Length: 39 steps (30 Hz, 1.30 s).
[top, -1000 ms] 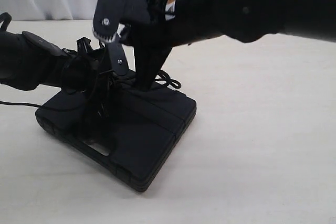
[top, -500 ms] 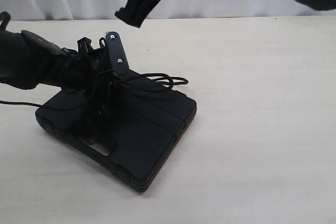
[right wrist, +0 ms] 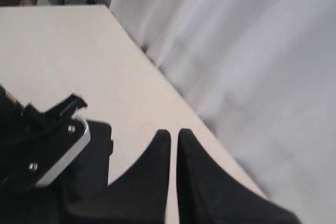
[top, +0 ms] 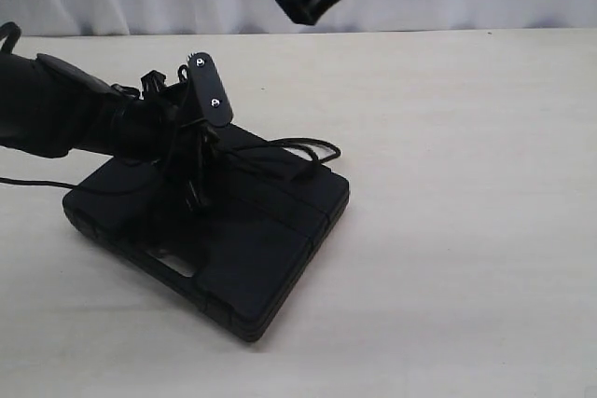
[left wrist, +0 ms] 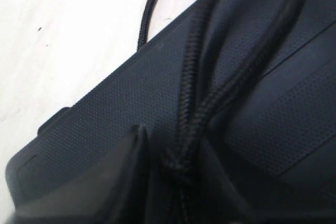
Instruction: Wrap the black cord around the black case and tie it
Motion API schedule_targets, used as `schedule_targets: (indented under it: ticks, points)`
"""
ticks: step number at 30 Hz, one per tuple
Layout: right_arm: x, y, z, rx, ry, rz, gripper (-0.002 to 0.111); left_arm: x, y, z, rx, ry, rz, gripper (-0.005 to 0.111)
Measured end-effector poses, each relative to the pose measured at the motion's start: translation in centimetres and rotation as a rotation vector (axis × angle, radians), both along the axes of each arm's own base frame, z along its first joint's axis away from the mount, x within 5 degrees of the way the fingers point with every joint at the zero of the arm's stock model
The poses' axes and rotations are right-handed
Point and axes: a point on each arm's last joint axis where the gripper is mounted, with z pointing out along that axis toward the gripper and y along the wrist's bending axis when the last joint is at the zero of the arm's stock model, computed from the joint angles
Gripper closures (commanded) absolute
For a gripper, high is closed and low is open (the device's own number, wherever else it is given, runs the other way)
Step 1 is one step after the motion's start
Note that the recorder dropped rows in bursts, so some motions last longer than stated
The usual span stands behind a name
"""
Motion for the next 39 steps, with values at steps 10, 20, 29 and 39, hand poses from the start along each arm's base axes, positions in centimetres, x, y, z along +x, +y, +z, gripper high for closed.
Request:
schedule_targets:
  ticks: [10, 20, 29, 39]
  points:
    - [-4.0, 2.6, -6.9, -0.389, 0.221, 0.393, 0.049, 0.0, 0.0, 0.0, -0.004, 0.001, 0.005, 0.069]
    - [-3.8, 4.2, -16.1, -0.621, 0.117, 0.473, 0.051, 0.0, -0.1, 0.0, -0.011, 0.006, 0.001, 0.069]
    - [-2.3, 5.7, -19.4, -0.619, 0.048, 0.480, 0.063, -0.1, -0.1, 0.0, -0.017, 0.012, -0.006, 0.069]
    - [-2.2, 5.6, -19.4, -0.664, -0.005, 0.511, 0.104, -0.1, -0.2, 0.0, -0.019, 0.014, -0.008, 0.069]
